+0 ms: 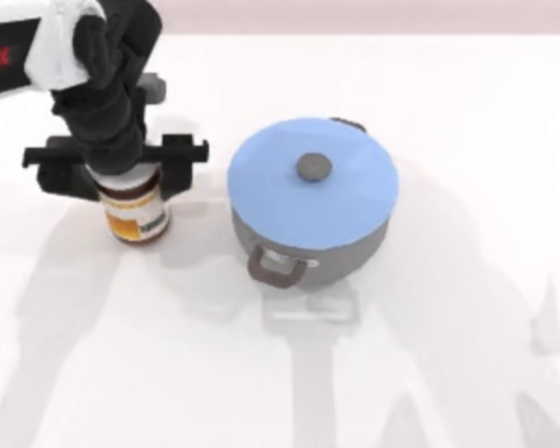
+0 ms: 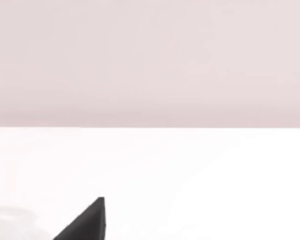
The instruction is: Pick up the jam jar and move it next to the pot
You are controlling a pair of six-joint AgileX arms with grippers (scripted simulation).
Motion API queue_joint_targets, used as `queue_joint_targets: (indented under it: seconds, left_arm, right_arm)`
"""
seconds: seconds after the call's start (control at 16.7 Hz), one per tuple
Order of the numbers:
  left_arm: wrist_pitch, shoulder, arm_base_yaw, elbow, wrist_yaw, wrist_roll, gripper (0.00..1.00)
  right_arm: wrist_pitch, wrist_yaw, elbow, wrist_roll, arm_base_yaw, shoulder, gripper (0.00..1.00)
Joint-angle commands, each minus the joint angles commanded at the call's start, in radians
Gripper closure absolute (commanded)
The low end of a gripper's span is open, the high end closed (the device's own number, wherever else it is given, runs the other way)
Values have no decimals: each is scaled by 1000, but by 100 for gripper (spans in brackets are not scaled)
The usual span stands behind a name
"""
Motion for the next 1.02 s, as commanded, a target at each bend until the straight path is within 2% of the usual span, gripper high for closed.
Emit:
queue_joint_targets:
  seconds: [0.06, 0.84, 1.02]
  left_arm:
    - [0, 0, 0, 0, 0, 0, 100]
    - [0, 0, 0, 0, 0, 0, 2]
    - [0, 0, 0, 0, 0, 0, 0]
  right_arm:
    - [0, 0, 0, 0, 0, 0, 0]
    - [0, 0, 0, 0, 0, 0, 0]
    - [0, 0, 0, 0, 0, 0, 0]
